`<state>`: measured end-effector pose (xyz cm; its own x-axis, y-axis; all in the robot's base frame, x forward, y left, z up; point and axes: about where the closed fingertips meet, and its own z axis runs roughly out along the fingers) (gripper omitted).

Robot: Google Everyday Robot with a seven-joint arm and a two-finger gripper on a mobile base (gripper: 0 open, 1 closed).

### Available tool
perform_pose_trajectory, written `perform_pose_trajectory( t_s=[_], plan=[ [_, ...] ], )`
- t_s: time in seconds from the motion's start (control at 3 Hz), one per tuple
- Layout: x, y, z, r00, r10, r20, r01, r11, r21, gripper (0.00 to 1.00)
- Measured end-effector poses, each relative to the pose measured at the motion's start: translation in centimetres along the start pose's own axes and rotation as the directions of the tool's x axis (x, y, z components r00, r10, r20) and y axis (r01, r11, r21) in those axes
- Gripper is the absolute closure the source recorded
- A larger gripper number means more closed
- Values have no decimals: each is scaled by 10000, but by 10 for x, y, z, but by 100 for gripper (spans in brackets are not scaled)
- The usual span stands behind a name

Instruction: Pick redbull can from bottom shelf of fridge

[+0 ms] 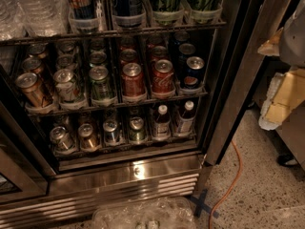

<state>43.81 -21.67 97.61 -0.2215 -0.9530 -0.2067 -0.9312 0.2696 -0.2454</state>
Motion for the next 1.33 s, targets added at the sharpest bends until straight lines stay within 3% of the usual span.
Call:
perform_pose_trajectory(
  t_s=[0.33,0.67,1.0,1.33],
  plan=[
    [0,0,0,10000,1,2,-1,10000,-1,0],
    [-18,9,19,9957,472,794,-452,9986,-265,0],
    [-48,43,64,9597,1774,2179,-1542,9808,-1196,0],
    [-80,89,106,8819,3414,3253,-2742,9325,-2351,0]
  ],
)
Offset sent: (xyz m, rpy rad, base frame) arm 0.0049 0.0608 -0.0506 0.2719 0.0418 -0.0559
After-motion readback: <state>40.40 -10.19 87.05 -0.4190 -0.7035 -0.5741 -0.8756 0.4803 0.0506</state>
